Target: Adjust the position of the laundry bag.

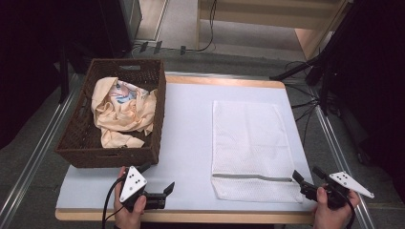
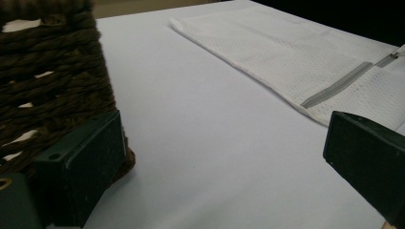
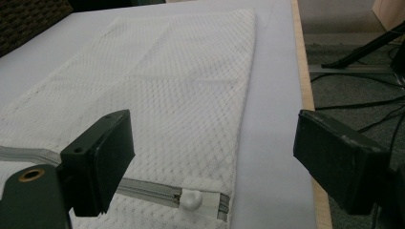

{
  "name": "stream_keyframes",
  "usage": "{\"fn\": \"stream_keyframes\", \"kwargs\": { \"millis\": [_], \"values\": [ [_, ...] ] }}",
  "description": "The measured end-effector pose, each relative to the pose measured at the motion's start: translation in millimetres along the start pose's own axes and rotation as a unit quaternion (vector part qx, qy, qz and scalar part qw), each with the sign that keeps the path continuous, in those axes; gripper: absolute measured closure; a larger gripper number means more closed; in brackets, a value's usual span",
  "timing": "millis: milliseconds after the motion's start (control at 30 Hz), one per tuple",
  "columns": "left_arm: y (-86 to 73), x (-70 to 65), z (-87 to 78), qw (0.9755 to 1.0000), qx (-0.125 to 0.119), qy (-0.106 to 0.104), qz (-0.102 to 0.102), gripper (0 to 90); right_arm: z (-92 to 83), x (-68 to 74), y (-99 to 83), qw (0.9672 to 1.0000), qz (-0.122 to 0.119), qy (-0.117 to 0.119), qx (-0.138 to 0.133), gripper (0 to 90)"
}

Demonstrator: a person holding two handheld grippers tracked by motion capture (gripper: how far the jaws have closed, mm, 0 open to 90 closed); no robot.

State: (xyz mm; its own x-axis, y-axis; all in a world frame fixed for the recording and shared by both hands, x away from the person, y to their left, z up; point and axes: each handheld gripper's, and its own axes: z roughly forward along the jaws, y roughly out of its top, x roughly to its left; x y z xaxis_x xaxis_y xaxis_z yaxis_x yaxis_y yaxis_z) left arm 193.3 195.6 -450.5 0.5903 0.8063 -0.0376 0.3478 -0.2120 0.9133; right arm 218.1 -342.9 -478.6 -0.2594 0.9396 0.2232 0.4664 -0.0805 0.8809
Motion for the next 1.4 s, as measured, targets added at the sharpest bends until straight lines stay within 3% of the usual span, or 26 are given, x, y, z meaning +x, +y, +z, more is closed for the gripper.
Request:
{"fn": "stream_keyframes", "kwargs": {
  "millis": [167, 267, 400, 467, 500, 533, 700, 733, 900, 933, 1100, 1167, 1400],
  "values": [
    [6.4, -12.0, 9.0, 0.9999, -0.005, -0.011, 0.007, 1.1, 1.5, -0.7, -1.3, 1.0000, 0.004, 0.002, 0.003, 14.1],
    [14.1, -28.0, 24.3, 0.9992, 0.008, -0.010, 0.038, 1.3, -0.1, -0.5, -1.8, 1.0000, 0.004, 0.005, 0.005, 14.0],
    [19.0, -38.1, 40.9, 0.9987, 0.018, -0.031, 0.036, 1.3, -1.7, -1.4, -1.5, 1.0000, 0.002, 0.001, 0.003, 14.0],
    [26.0, -44.9, 58.9, 0.9984, 0.021, -0.045, 0.026, 1.3, -1.9, -2.9, -1.7, 1.0000, 0.007, 0.001, 0.006, 14.0],
    [26.0, -44.9, 58.9, 0.9984, 0.021, -0.045, 0.026, 1.3, -1.8, -3.3, -1.7, 1.0000, 0.008, 0.000, 0.006, 14.0],
    [31.6, -48.7, 71.7, 0.9981, 0.024, -0.052, 0.022, 1.3, -1.7, -3.4, -1.7, 0.9999, 0.009, 0.001, 0.007, 14.0],
    [42.9, -55.0, 95.8, 0.9973, 0.035, -0.057, 0.030, 1.3, -0.5, -0.7, -1.9, 0.9999, 0.005, 0.004, 0.012, 14.0],
    [49.2, -56.1, 106.8, 0.9974, 0.039, -0.057, 0.022, 1.4, 0.0, 1.6, -0.1, 0.9999, 0.005, 0.003, 0.010, 14.0],
    [59.7, -53.1, 129.5, 0.9968, 0.048, -0.063, 0.000, 1.5, 1.8, 5.6, -1.6, 0.9999, -0.005, -0.003, 0.015, 15.1],
    [63.4, -50.8, 140.5, 0.9967, 0.054, -0.060, -0.007, 1.5, 2.6, 6.9, -2.3, 0.9997, -0.009, -0.009, 0.022, 15.7],
    [67.6, -47.2, 161.0, 0.9964, 0.068, -0.048, -0.018, 4.5, 4.9, 6.0, -2.0, 0.9995, -0.010, -0.017, 0.025, 19.4],
    [68.9, -42.8, 179.2, 0.9952, 0.083, -0.043, -0.031, 4.9, 5.9, 5.9, -3.2, 0.9991, -0.012, -0.026, 0.031, 22.2],
    [74.0, -41.4, 208.7, 0.9936, 0.104, -0.031, -0.034, 7.2, 3.7, 5.3, -3.2, 0.9985, -0.007, -0.046, 0.028, 29.3]
  ]
}}
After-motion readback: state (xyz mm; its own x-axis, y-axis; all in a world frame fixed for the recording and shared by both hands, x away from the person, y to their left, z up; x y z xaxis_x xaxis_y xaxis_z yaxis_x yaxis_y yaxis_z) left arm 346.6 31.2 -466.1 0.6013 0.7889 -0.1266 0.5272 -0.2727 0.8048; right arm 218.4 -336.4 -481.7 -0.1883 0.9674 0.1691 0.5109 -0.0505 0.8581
